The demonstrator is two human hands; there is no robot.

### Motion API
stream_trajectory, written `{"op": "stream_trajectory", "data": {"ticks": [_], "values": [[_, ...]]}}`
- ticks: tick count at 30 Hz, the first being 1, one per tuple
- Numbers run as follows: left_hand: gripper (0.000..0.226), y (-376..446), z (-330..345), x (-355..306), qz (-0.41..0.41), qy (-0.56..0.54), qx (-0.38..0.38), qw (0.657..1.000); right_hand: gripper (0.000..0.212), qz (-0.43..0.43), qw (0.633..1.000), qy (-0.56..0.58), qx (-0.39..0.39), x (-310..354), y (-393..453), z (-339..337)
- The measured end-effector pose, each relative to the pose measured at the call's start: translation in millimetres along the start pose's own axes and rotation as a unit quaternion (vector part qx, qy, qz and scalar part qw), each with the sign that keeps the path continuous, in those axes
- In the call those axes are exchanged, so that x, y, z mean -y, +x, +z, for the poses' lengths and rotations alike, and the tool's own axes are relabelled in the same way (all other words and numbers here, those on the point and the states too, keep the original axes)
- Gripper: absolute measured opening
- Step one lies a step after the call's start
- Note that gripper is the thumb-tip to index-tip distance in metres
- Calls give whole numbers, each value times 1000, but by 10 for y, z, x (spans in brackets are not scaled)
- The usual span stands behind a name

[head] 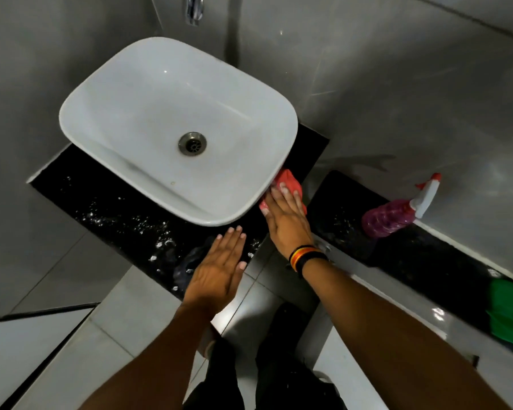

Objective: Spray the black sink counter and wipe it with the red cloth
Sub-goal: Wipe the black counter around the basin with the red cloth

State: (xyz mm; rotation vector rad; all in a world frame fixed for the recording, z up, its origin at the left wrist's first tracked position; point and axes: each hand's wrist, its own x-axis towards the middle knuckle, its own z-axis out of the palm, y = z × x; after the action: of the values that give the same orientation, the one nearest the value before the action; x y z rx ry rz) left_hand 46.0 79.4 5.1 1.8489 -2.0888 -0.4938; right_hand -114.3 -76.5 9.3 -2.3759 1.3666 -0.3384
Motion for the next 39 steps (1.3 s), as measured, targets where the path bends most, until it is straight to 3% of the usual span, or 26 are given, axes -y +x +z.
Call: {"op": "stream_trajectory", "data": {"ticks": [12, 15, 19, 21, 24, 26, 29, 31, 34, 37, 39], "values": [[62, -671, -414, 380, -55, 29, -19, 998, 57, -22, 997, -14, 75, 1364, -1166, 527], [61, -743, -489, 458, -52, 29, -23, 998, 55, -110, 988, -44, 103, 1118, -976, 250], [62, -832, -506, 517, -72, 13, -25, 997, 55, -254, 943, -135, 167, 761, -765, 129], [61, -887, -507, 580, -78, 17, -30, 996, 61, -204, 958, -121, 159, 869, -828, 324], [61, -962, -533, 680, -87, 27, -31, 995, 63, -13, 994, -84, 75, 1391, -1036, 684], [61, -1010, -571, 770, -90, 37, -32, 995, 64, 127, 991, -32, 28, 1814, -1055, 855], [62, -1069, -696, 903, -88, 47, -30, 995, 66, 265, 963, 36, -16, 2235, -829, 934], [62, -1109, -795, 970, -85, 57, -29, 994, 66, 293, 953, 67, -23, 2314, -729, 937], [62, -1070, -885, 992, -60, 65, -13, 996, 62, 260, 949, 166, -61, 2209, -818, 866], [62, -809, -866, 845, 7, 68, 15, 998, 67, 254, 934, 197, -155, 1853, -933, 716], [62, -572, -747, 670, 65, 53, 38, 996, 63, 270, 931, 182, -163, 1595, -887, 667]]}}
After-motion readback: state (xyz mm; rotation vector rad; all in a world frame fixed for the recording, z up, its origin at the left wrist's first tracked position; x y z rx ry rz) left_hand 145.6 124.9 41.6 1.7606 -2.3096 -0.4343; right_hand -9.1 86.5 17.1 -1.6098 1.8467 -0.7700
